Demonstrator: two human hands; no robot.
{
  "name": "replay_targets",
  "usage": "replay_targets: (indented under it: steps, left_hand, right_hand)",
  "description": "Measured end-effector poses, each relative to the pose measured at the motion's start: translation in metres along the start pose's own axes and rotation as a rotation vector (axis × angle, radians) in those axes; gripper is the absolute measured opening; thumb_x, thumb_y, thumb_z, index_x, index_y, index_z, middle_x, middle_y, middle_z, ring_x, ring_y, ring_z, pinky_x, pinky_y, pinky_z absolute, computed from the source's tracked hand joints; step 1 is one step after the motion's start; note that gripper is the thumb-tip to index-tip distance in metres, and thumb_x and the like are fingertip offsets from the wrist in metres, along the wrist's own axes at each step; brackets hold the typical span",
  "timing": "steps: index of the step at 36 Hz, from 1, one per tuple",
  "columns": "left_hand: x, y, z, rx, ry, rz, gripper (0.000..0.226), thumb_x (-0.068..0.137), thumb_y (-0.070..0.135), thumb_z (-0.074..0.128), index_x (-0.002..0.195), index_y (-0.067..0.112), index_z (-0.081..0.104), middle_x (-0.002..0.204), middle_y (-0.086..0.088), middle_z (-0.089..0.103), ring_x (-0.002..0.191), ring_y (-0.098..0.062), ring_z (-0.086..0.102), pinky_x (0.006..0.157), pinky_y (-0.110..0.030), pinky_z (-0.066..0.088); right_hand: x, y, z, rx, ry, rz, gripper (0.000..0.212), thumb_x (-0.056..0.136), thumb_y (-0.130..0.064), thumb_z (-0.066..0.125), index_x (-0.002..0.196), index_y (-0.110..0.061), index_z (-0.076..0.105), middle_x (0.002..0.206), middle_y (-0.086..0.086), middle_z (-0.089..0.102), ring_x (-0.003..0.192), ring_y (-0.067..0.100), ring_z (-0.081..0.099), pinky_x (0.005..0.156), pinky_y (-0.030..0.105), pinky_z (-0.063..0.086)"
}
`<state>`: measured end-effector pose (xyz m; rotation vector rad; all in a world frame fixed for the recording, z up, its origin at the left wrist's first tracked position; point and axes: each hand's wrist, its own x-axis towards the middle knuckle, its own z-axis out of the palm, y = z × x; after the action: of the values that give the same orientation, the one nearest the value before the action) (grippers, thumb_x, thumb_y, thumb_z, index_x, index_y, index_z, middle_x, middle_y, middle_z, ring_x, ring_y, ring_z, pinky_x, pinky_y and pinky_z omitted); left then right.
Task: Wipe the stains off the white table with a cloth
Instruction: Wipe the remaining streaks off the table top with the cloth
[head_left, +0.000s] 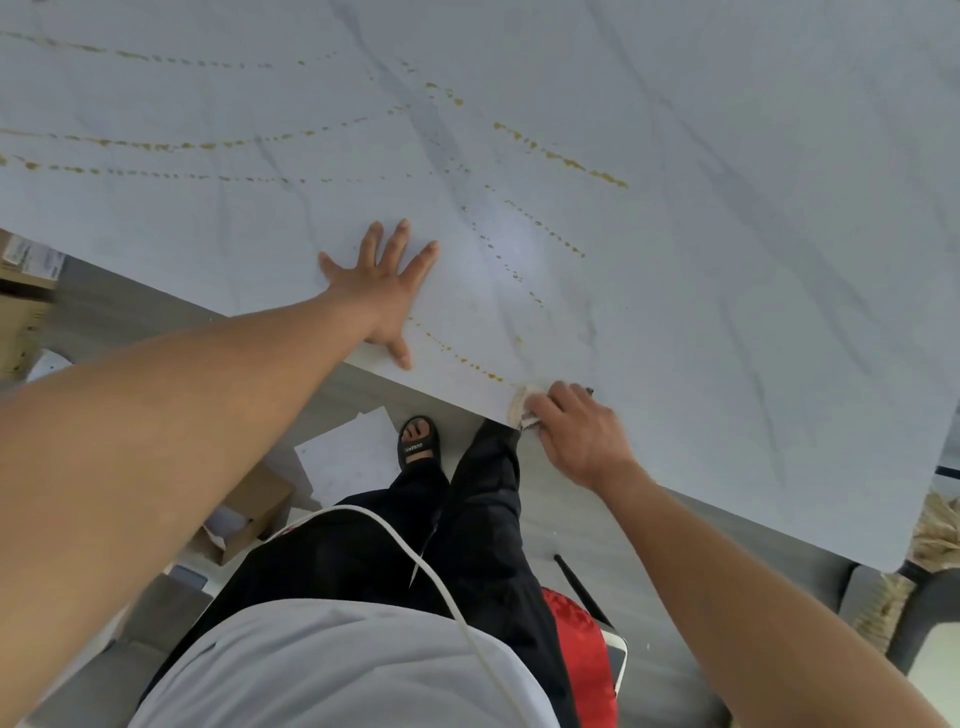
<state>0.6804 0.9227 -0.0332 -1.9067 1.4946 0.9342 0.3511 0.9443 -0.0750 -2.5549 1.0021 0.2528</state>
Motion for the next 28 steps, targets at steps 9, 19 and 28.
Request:
replay_targets:
  steps: [9, 19, 28]
  left_hand:
    - [0.000, -0.001, 0.000, -0.003, 0.005, 0.000, 0.165, 0.051, 0.059, 0.096, 0.151, 0.042, -0.034, 0.157, 0.003, -0.048, 0.150, -0.032, -0.033, 0.108, -0.083, 0.015]
    - [0.002, -0.005, 0.001, 0.007, 0.002, 0.011, 0.165, 0.052, 0.060, 0.096, 0.149, 0.041, -0.037, 0.155, 0.002, -0.050, 0.150, -0.033, -0.035, 0.108, -0.084, 0.016]
    - [-0.002, -0.004, -0.003, 0.003, -0.011, 0.030, 0.165, 0.053, 0.061, 0.095, 0.149, 0.040, -0.038, 0.155, 0.000, -0.050, 0.149, -0.034, -0.035, 0.108, -0.084, 0.015]
  right_hand:
    - [0.006, -0.005, -0.004, -0.025, 0.075, 0.153, 0.018, 0.087, -0.016, 0.057, 0.105, -0.017, 0.056, 0.098, 0.003, 0.052, 0.084, 0.028, 0.051, 0.048, 0.031, 0.035]
    - [-0.032, -0.039, 0.019, 0.039, 0.038, 0.150, 0.022, 0.087, -0.020, 0.041, 0.099, -0.017, 0.060, 0.093, 0.001, 0.052, 0.079, 0.025, 0.049, 0.042, 0.030, 0.039]
    - [-0.021, -0.058, -0.003, 0.716, 0.061, 0.591, 0.019, 0.091, -0.012, 0.046, 0.097, -0.023, 0.060, 0.090, -0.009, 0.055, 0.077, 0.013, 0.054, 0.065, 0.031, 0.045]
